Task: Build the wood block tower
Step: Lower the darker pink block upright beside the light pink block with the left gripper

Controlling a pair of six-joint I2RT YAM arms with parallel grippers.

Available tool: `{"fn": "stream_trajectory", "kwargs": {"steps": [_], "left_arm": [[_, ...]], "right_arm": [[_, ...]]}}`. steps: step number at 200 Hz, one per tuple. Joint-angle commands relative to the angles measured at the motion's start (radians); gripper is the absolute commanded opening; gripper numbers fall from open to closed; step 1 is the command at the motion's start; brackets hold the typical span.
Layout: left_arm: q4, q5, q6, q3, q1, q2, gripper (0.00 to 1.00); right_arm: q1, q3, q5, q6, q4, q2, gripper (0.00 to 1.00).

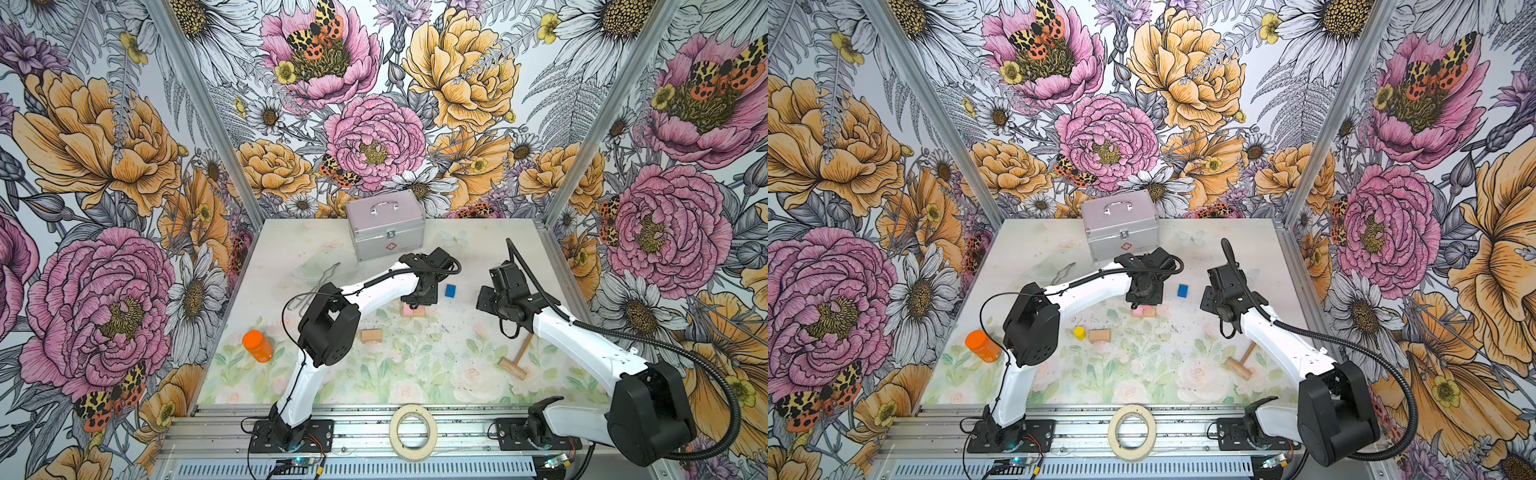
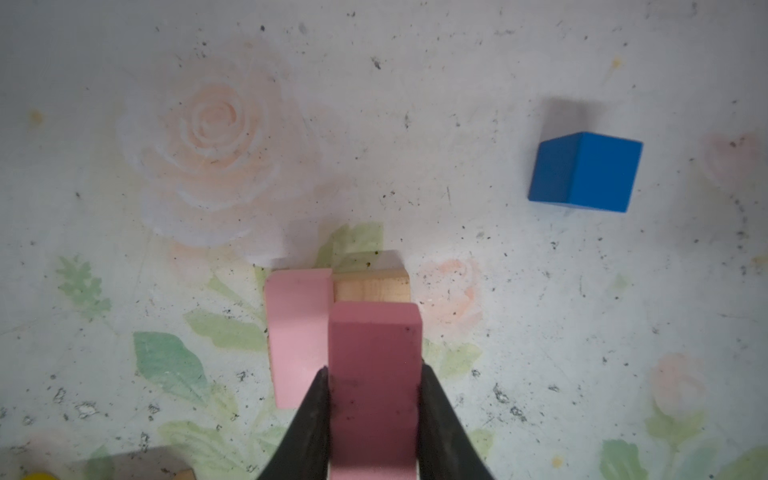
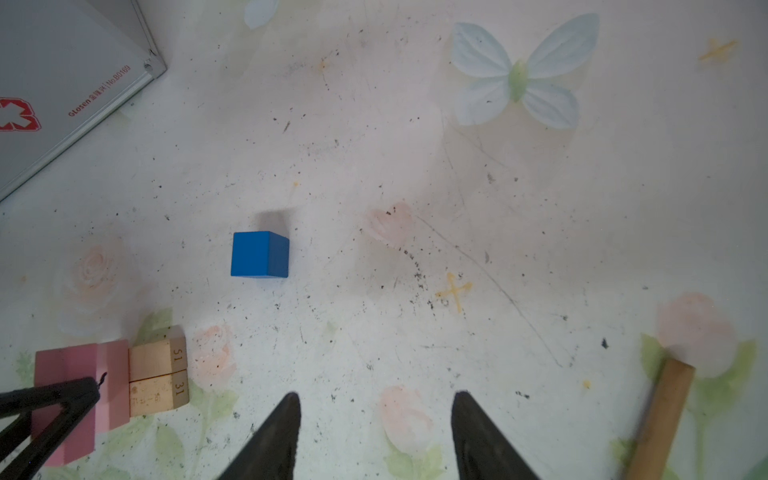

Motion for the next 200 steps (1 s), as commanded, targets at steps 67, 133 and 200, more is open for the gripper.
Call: {"fn": "stream_trajectory", "kwargs": {"steps": [67, 133, 200], "left_arm": [[-0.004, 0.018, -0.036, 0.038, -0.019, 0.041, 0.0], [-0.011, 0.004, -0.047, 0.04, -0.019, 0.052, 0.05], [-0.023, -0.013, -0.057, 0.046, -0.019, 0.064, 0.08]], "right_arm": [[-0.01, -0.019, 0.015, 0.012, 0.016, -0.023, 0.6], [-0.012, -0.023, 0.013, 0.014, 0.016, -0.024, 0.6], [-0.011, -0.025, 0.012, 0.012, 0.018, -0.023, 0.6]]}}
